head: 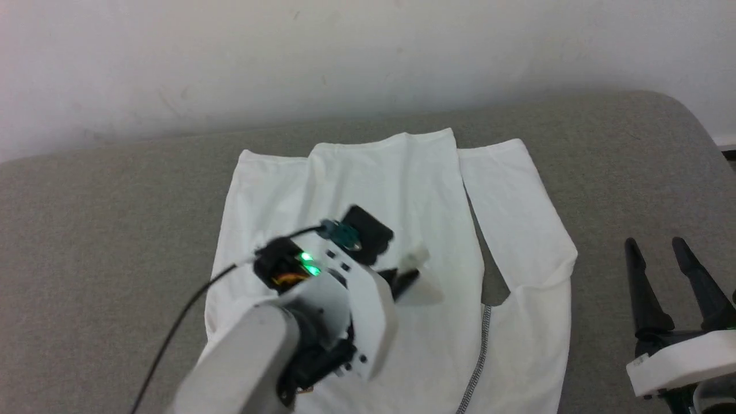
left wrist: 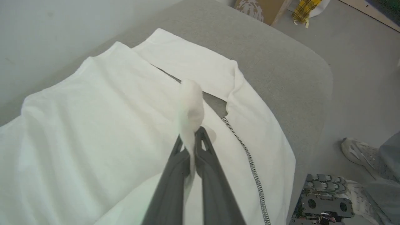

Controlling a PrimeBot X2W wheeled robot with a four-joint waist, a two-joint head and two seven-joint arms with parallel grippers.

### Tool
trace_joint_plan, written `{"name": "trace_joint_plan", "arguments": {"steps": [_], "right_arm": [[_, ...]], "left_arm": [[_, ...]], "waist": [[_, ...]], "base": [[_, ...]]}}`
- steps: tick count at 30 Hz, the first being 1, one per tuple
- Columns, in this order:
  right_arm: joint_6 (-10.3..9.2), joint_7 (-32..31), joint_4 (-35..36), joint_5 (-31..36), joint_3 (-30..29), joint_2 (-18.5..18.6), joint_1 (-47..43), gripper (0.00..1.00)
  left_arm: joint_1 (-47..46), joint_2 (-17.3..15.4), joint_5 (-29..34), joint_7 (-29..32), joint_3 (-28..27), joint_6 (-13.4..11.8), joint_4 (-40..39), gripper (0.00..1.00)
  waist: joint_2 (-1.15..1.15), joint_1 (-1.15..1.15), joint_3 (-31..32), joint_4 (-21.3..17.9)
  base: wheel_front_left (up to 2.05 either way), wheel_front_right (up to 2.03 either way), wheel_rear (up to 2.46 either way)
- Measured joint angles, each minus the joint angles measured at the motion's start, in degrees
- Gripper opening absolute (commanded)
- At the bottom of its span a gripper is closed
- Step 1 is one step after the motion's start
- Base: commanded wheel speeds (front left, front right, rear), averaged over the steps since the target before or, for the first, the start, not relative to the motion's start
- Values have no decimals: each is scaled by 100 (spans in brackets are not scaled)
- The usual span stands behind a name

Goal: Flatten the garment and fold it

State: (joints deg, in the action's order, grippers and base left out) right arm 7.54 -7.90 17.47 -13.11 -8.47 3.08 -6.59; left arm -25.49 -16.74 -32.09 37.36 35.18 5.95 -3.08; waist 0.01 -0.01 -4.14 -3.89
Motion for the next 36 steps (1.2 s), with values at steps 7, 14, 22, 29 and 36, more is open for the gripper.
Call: {"name": "trace_joint_plan", "arguments": {"steps": [7, 14, 22, 29, 36], "right_arm": [[0, -8, 27, -80, -38, -2, -13, 100], [0, 45, -83, -160, -10, -2, -7, 100], [0, 53, -125, -126, 7, -2, 19, 100], [0, -14, -100, -45, 16, -3, -16, 100], [0, -57, -55, 7, 35, -3, -101, 100]], "left_arm": [[246, 1022, -11, -864, 587, 7, 1173, 0], [481, 1229, 8, -1396, 1013, 9, 2373, 2], [539, 1294, 60, -2555, 1300, 103, 2227, 100], [506, 1078, 229, -4066, 648, -120, 1557, 100], [603, 594, 314, -5079, -442, -813, 1515, 100]], "waist": [[0, 0, -136, -332], [0, 1, -515, -608], [0, 1, -599, -540], [0, 0, -330, -247], [0, 0, -65, 80]], "base": [[0, 0, 0], [0, 0, 0], [0, 0, 0], [0, 0, 0], [0, 0, 0]]}}
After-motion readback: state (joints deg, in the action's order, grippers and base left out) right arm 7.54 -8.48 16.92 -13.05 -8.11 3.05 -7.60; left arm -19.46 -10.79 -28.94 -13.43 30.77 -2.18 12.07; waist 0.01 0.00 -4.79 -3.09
